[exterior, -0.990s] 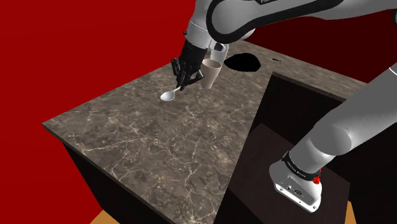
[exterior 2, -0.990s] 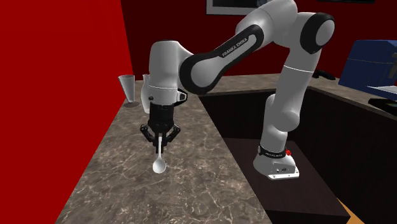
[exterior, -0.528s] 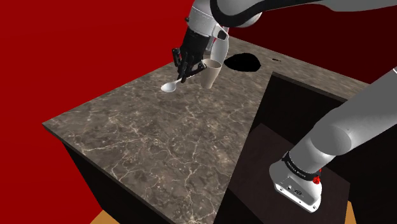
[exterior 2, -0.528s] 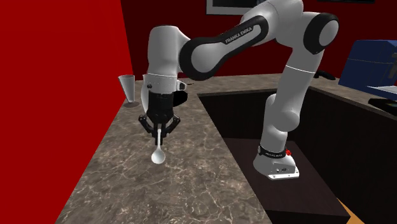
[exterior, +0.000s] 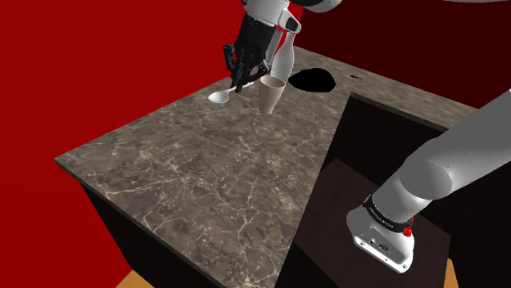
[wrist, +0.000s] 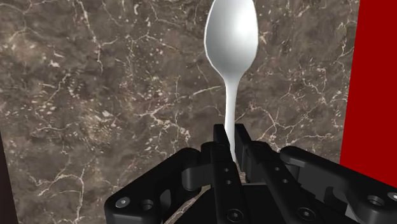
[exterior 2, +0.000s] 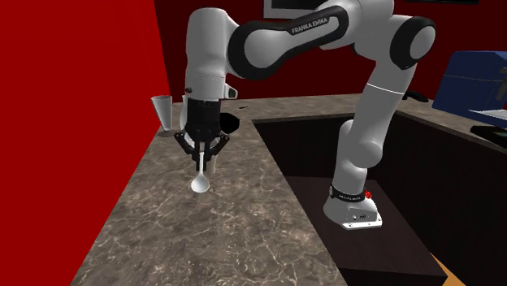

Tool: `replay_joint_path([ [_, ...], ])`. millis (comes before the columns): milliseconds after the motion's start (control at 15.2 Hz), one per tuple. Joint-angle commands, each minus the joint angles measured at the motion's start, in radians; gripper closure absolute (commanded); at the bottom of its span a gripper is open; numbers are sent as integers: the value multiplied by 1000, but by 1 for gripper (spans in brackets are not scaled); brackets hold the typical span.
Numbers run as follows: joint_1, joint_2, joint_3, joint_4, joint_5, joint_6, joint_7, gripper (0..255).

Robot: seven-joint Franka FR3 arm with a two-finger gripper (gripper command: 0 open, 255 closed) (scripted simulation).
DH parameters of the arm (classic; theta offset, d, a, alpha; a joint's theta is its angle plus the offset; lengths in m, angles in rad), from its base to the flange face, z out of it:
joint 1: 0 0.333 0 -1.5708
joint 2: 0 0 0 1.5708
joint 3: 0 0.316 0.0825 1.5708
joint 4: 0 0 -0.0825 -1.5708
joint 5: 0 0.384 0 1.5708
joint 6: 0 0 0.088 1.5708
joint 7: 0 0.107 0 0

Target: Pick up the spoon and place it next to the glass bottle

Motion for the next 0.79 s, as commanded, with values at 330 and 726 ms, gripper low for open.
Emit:
replay_joint_path([
  [330, -4, -4, -7, 90, -8, -94, 14, 255],
  [726, -8, 0, -12, 174, -16, -173, 27, 255],
])
